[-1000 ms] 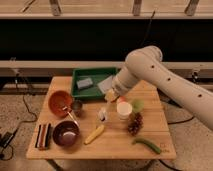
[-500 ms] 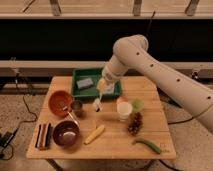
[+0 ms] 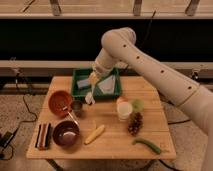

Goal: Place brush in metal cup

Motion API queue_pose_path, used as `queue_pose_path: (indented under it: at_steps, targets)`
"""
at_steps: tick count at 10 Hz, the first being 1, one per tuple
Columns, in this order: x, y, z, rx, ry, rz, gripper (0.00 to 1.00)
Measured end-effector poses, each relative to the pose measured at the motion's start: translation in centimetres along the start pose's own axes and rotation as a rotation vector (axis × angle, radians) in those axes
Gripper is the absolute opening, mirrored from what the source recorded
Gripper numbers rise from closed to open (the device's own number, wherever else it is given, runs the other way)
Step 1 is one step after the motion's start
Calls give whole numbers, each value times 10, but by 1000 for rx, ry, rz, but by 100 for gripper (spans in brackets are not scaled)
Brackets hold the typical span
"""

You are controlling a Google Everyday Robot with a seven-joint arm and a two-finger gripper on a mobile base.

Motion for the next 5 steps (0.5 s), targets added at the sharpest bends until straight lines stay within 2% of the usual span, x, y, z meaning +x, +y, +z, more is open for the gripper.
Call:
queue_pose_path:
  at_steps: [5]
  targets:
    - [44, -22, 5, 17, 12, -99, 0]
